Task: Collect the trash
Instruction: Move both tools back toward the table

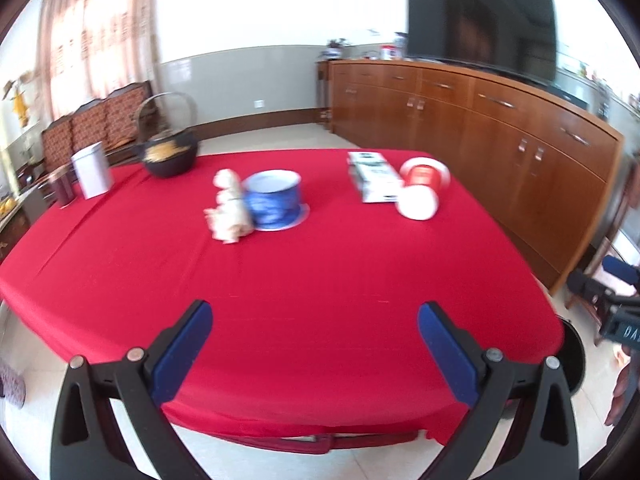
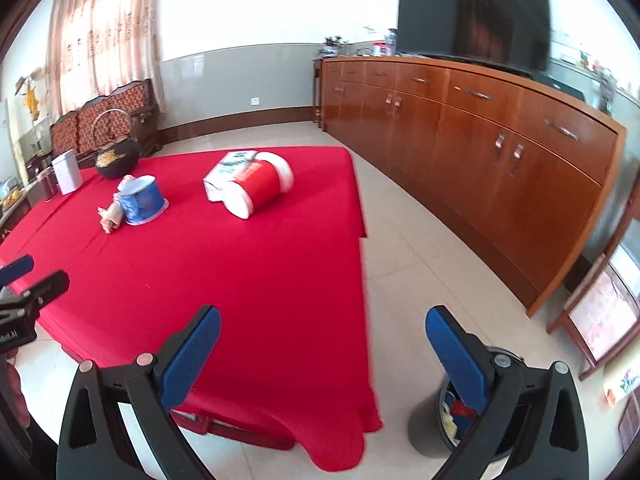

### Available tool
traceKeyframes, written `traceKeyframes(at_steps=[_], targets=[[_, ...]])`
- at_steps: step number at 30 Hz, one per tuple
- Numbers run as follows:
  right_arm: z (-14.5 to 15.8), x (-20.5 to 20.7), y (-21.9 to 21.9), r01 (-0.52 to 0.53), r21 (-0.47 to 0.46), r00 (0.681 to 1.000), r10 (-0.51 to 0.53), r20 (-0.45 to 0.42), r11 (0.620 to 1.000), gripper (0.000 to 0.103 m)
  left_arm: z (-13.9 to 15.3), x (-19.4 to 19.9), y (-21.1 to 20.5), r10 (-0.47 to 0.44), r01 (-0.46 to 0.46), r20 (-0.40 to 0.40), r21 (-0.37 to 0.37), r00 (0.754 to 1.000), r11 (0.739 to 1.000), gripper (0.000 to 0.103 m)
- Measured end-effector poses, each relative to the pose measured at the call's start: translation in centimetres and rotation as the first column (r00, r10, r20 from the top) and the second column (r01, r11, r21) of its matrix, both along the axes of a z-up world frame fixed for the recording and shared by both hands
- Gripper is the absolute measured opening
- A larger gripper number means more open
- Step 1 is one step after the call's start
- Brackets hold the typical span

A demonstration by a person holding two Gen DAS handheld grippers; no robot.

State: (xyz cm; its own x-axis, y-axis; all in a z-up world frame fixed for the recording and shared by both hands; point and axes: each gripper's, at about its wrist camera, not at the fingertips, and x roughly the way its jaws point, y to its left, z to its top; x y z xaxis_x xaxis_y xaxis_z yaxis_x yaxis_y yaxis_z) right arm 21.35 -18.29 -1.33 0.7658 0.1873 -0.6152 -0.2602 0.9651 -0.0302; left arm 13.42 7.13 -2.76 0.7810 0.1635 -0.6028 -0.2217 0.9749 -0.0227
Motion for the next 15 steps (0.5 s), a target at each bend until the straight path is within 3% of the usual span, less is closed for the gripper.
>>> traceKeyframes(at_steps=[8,15], targets=[[1.0,3.8,6.3,-0.027,0.022,1.0,0.027,0.005,0.999,0.103,-0.1,1.7,5.2,0.066,-0.066,0.02,-0.029,0.998,0.997,0.103],[0.4,9.8,10.0,0.004,0.031,1.0,-0.003,-0.028,1.0,0.103,-0.9,6.7,6.9,0.072,-0.072,0.008,-0.017,0.997,0.997,0.102]])
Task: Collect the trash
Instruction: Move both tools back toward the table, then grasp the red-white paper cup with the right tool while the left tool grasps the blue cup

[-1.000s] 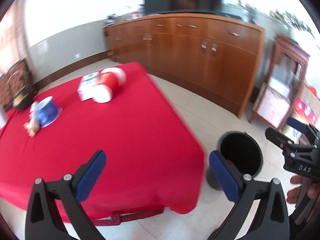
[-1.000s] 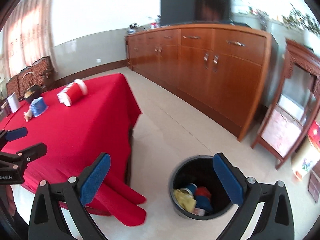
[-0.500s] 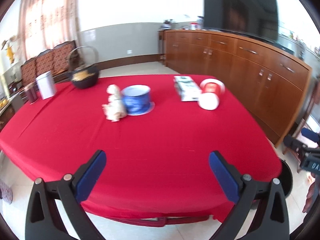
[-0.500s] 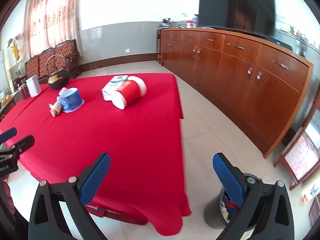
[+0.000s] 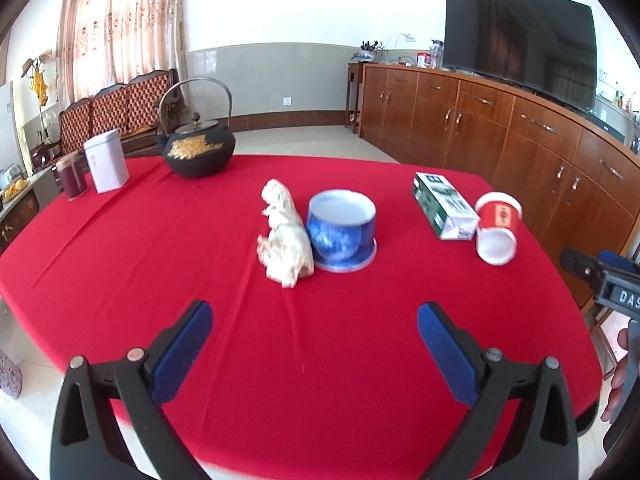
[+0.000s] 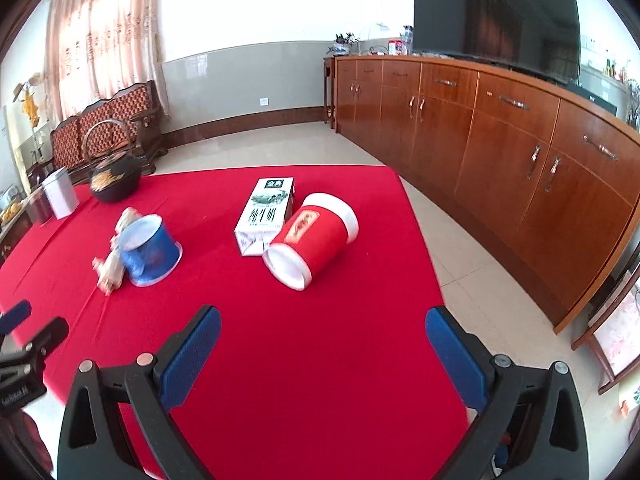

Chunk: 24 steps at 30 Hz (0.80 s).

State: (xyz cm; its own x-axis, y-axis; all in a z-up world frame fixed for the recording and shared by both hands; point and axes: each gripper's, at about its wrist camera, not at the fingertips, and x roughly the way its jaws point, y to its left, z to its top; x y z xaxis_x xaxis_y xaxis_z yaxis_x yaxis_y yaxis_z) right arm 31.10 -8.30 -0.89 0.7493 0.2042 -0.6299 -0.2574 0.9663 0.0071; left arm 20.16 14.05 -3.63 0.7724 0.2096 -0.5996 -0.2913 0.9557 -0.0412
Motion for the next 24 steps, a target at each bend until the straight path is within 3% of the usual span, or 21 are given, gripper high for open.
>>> traceKeyframes(at_steps=[13,24], targets=[[-3.8,10.4,4.1,0.012,0.013,0.994,-0.01,-0.11,1.0,0.103,-1.9,9.3,1.2,-0.009,0.011,-0.061,0.031,0.998,0.999,0.099],[-5.3,11.9,2.6,0.026,-0.011,0.994,-0.027,-0.107,1.0,0.103,-2.6,11.9,-2.1,-0.117,0.118,-0.084,0.007,0.99,0.993,0.098]])
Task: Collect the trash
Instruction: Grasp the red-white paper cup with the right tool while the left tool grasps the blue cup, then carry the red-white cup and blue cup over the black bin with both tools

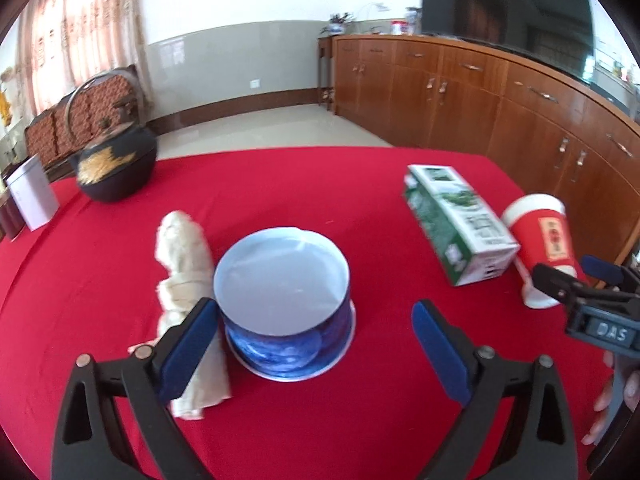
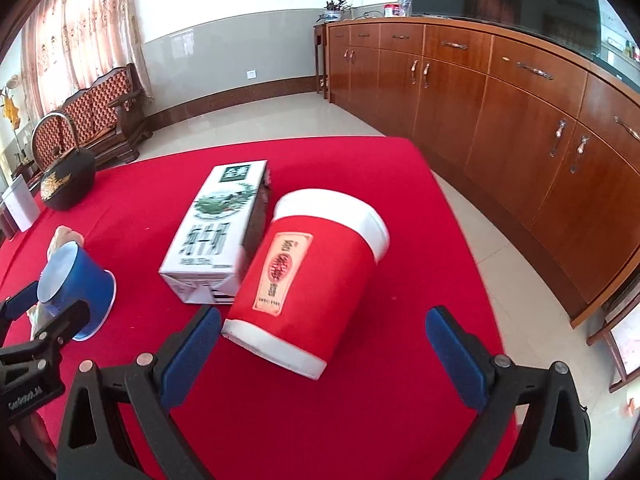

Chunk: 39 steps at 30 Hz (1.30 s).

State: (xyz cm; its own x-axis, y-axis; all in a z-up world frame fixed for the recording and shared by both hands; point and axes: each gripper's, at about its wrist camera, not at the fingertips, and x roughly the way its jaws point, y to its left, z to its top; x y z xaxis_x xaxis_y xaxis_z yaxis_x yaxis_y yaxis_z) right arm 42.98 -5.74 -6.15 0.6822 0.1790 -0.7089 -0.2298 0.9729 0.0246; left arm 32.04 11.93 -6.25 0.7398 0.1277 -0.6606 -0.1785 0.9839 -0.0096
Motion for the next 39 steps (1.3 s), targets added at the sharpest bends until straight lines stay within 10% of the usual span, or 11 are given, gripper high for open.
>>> traceKeyframes(at_steps=[10,21,39], targets=[[0.0,2.0,0.0,-0.05,0.017,0.998,0.051,-0.036,0.999,0.102,-0.5,2.6,1.9,0.069,-0.071,-0.057,-0.033,0.996,0.997,0.098],[-0.6,1.9,-0.6,-0.07,0.054,0.995,0.074,-0.062,0.996,0.06,-0.7,2.8,1.0,0.048,-0.048,-0.076,-0.01,0.996,0.999,0.077],[2.5,-7.3,-6.5,-0.041,0.044,0.999,0.041,0.019,0.998,0.059,2.9,-6.3,-5.7,-0.035,0.036,0.034,-0.007,0.999,0.999,0.077]])
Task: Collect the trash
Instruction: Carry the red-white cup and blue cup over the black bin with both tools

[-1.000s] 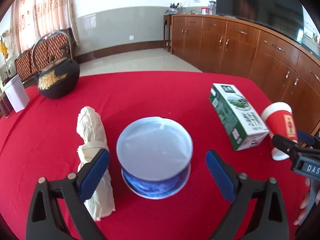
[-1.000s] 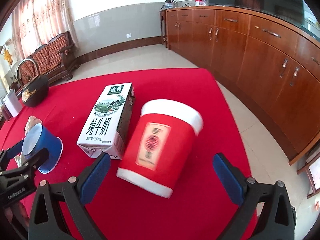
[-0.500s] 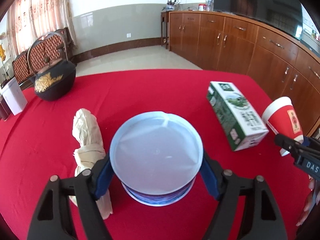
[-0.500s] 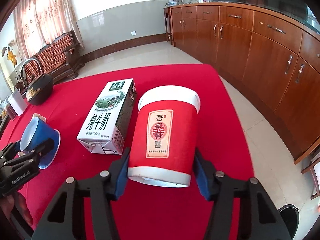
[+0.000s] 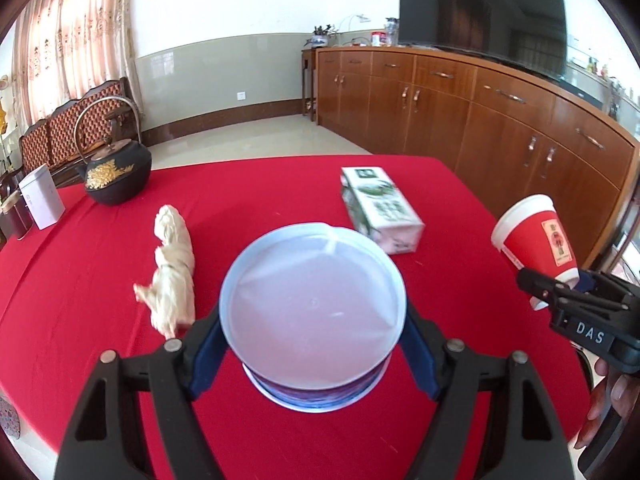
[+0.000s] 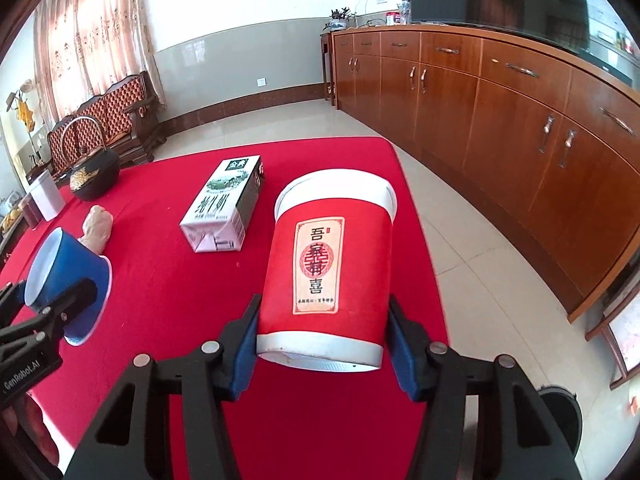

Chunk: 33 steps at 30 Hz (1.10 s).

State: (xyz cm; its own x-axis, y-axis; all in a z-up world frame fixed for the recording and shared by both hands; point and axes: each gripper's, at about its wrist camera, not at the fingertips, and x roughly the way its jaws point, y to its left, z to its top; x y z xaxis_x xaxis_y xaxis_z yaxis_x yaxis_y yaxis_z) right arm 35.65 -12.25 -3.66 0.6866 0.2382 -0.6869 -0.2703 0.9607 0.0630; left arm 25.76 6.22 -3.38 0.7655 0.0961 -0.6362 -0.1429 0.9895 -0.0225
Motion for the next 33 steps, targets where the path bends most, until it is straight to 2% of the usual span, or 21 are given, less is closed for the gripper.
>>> traceKeyframes(at_steps=[3,8,17,24,33], targets=[[0.5,-2.4,-2.0,0.019,0.01,1.0,-0.019,0.016,1.0,0.059,0.6,-2.0,-1.8,-0.026,0.025,0.019,0.023,0.999,0.999,0.077],[0.8,-6.0,-5.3,0.05,0.024,0.999,-0.05,0.016,0.998,0.059,1.3,-4.6,-3.5,-0.044,0.044,0.041,0.003,0.998,0.999,0.077],[0.9,-11.4,-8.6,0.05,-0.013,0.998,-0.049,0.039,0.999,0.059,1.2,-7.6,-7.3,-0.105,0.105,0.05,0.009,0.993,0.994,0.077],[1.1,-14.5,-12.4,0.086,-0.003,0.995,-0.086,0.06,0.996,0.059,1.3,-8.7,-11.1,-0.176,0.175,0.053,0.023,0.983,0.984,0.077],[1.2,-16.4,-17.5,0.158,0.004,0.985,-0.158,0.068,0.987,0.059,1.8,-8.6,-16.4,-0.274,0.272,0.064,0.049,0.96,0.961,0.077]])
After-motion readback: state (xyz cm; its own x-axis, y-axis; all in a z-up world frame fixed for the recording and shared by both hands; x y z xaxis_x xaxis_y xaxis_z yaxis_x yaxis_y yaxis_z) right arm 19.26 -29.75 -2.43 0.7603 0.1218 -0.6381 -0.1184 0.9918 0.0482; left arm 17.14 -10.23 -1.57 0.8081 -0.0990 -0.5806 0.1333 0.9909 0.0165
